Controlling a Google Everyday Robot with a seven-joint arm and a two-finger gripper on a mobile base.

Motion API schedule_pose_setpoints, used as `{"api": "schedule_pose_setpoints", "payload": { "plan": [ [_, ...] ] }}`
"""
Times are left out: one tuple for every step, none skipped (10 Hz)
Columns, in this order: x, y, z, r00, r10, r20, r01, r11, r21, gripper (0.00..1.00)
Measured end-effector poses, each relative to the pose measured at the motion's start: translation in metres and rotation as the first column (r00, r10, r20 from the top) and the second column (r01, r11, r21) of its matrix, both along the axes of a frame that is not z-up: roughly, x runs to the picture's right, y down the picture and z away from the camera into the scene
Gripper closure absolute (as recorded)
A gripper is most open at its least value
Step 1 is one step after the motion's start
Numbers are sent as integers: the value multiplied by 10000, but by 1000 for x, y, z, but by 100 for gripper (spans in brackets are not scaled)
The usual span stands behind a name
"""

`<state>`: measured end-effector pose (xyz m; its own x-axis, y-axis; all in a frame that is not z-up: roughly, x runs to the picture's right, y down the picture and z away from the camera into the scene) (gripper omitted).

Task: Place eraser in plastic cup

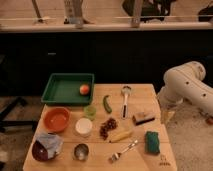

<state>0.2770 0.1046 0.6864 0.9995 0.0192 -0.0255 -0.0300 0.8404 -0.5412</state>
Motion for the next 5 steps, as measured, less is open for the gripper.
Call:
{"api": "schedule_pose_setpoints", "payload": {
  "plan": [
    [0,0,0,10000,-1,0,1,10000,1,20],
    [0,0,0,10000,-20,23,20,10000,22,20],
    [-1,0,3,9997,-142,176,140,9999,89,20],
    [-4,0,9,9983,-459,356,455,9989,129,20],
    [-15,2,20,9933,-885,747,880,9961,101,20]
  ]
}}
